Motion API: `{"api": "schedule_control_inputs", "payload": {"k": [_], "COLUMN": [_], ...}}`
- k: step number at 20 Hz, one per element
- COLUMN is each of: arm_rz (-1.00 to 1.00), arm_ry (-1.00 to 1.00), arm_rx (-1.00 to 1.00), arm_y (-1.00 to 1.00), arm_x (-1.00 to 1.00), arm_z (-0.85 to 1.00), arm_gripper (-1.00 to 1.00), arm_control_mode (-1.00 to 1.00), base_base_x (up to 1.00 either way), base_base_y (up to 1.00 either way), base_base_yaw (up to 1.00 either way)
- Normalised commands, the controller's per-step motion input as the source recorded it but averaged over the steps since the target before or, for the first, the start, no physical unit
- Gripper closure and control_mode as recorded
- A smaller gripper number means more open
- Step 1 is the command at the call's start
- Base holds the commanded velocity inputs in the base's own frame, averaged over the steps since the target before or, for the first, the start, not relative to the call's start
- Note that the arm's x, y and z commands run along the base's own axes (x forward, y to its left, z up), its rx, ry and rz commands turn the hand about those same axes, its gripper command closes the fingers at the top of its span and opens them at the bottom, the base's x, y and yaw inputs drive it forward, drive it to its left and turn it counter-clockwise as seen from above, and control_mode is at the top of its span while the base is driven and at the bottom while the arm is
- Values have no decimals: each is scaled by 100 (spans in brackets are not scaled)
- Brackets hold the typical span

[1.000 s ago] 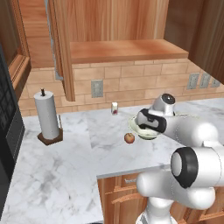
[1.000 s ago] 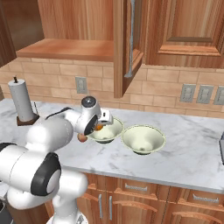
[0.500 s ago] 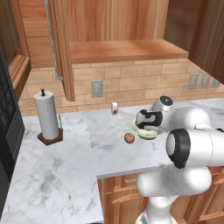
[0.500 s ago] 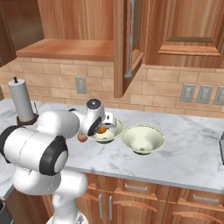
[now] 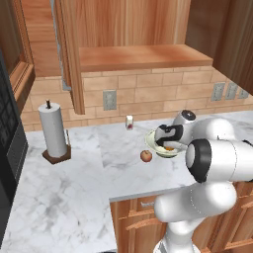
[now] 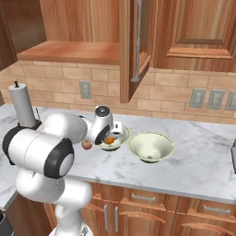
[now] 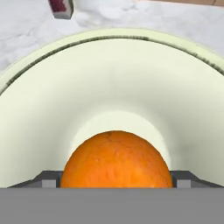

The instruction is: Pick both bowls and place them on the counter. Then place the peach in one bowl and place the orange in the other bowl.

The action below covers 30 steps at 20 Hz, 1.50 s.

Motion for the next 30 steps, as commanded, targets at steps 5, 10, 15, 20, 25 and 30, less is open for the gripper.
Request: {"api": "schedule_control_inputs", "payload": {"k": [5, 10, 15, 20, 25, 30], "arm_rz": [0, 0, 1, 2, 1, 1], "arm_ry": [8, 4, 0, 0, 0, 0], "arm_rx": [0, 0, 0, 0, 0, 0], "arm_y": [0, 0, -1, -2, -1, -2], "arm_x": [9, 5, 0, -2, -4, -5], "arm_z": [-18, -12, -8, -3, 0, 2], "arm_gripper": [100, 100, 100, 100, -100, -100], "arm_control_mode": [-100, -100, -100, -100, -100, -100], "base_base_x": [0, 0, 0, 0, 0, 0], "base_base_y": [0, 0, 0, 0, 0, 0], "base_base_yaw": [0, 0, 0, 0, 0, 0]}}
